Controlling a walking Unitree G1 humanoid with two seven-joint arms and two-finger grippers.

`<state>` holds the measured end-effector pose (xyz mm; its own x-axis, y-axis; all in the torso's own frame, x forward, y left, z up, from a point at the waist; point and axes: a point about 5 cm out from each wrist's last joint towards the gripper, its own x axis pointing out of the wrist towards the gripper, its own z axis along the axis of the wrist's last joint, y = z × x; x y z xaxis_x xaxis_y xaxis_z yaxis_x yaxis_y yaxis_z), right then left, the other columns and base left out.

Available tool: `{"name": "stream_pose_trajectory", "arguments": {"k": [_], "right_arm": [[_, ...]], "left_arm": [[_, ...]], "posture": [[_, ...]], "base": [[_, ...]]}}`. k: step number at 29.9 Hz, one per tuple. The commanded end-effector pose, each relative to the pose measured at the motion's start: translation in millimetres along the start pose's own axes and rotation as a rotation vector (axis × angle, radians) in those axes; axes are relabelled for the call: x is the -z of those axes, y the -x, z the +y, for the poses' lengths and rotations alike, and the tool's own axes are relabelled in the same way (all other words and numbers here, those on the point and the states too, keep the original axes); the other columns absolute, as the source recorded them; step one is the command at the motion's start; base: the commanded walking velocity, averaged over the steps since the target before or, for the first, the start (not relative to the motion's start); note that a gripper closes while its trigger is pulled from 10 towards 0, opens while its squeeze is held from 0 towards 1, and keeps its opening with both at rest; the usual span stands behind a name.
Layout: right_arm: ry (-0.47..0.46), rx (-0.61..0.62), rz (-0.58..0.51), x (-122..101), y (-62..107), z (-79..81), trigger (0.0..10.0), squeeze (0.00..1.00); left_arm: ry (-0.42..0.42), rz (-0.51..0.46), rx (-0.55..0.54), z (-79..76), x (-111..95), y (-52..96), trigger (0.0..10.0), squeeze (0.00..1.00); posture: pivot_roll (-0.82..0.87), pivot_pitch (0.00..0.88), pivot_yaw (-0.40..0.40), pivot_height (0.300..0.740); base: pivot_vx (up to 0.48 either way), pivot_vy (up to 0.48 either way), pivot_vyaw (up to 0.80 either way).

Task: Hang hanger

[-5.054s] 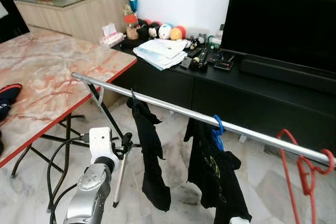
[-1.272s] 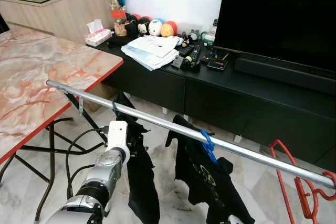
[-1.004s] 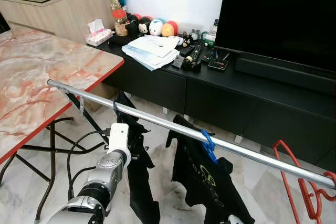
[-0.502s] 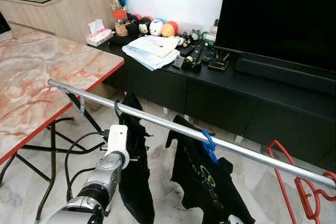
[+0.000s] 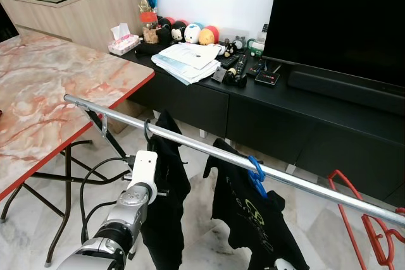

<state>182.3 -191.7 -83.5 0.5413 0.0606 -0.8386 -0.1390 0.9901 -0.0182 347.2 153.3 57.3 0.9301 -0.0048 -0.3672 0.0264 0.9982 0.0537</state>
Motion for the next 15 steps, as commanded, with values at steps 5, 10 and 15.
{"name": "stream_pose_trajectory", "arguments": {"k": [5,10,15], "right_arm": [[-0.005,-0.005,-0.005,-1,-0.6,2.5,10.0,0.0],[-0.006,-0.001,-0.006,-1,-0.5,2.1,10.0,0.0],[-0.007,0.0,-0.006,-1,-0.5,2.3,10.0,0.0]], "left_arm": [[-0.057,-0.152,0.024,6.2,-15,4.5,0.0,0.0],[-0.059,-0.214,0.022,12.5,-22,7.9,0.0,0.0],[-0.073,-0.252,0.026,16.3,-24,13.1,0.0,0.0]], "posture": [[-0.06,0.07,0.082,0.74],[-0.05,0.077,0.082,0.74],[-0.05,0.079,0.084,0.74]], "base": [[0.0,0.0,0.0],[0.0,0.0,0.0],[0.0,0.0,0.0]]}}
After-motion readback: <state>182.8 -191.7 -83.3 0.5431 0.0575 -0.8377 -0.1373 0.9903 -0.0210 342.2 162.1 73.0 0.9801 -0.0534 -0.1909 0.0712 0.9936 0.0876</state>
